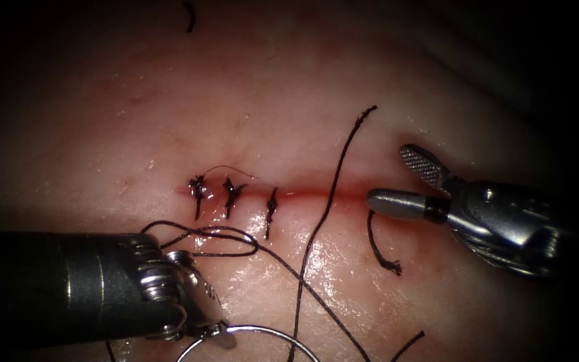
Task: Wound Closure
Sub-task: Pick up the needle near the tip with the left grasper, then hand the needle from the left to the right hand
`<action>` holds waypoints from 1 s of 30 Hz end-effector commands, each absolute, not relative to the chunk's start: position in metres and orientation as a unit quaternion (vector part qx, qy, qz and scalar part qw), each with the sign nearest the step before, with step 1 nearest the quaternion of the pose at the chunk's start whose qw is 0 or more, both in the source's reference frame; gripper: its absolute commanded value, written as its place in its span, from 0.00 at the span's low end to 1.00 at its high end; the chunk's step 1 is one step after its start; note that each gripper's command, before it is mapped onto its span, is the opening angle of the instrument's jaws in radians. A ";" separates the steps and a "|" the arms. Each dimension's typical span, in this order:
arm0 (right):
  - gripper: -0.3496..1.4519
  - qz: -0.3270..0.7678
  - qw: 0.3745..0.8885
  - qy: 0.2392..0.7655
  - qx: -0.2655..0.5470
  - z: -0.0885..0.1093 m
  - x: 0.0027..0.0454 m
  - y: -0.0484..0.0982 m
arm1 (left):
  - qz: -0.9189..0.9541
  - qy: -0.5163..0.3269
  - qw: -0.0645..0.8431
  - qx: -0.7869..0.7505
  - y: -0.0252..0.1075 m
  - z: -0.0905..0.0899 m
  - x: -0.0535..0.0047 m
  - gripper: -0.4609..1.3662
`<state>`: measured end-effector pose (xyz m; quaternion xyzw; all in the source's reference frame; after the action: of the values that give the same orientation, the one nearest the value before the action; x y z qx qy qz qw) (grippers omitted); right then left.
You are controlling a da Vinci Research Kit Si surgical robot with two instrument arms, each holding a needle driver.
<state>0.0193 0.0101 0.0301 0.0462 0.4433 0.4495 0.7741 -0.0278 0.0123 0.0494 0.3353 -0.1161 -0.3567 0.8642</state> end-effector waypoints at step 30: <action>0.61 0.440 0.770 0.459 0.043 0.029 0.0127 0.010 | -0.541 -0.361 0.661 0.375 0.022 0.047 -0.0209 0.06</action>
<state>0.0127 0.0101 0.0293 0.0421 0.4591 0.4406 0.7703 -0.0208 0.0225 0.0468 0.3775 -0.3652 -0.5437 0.6546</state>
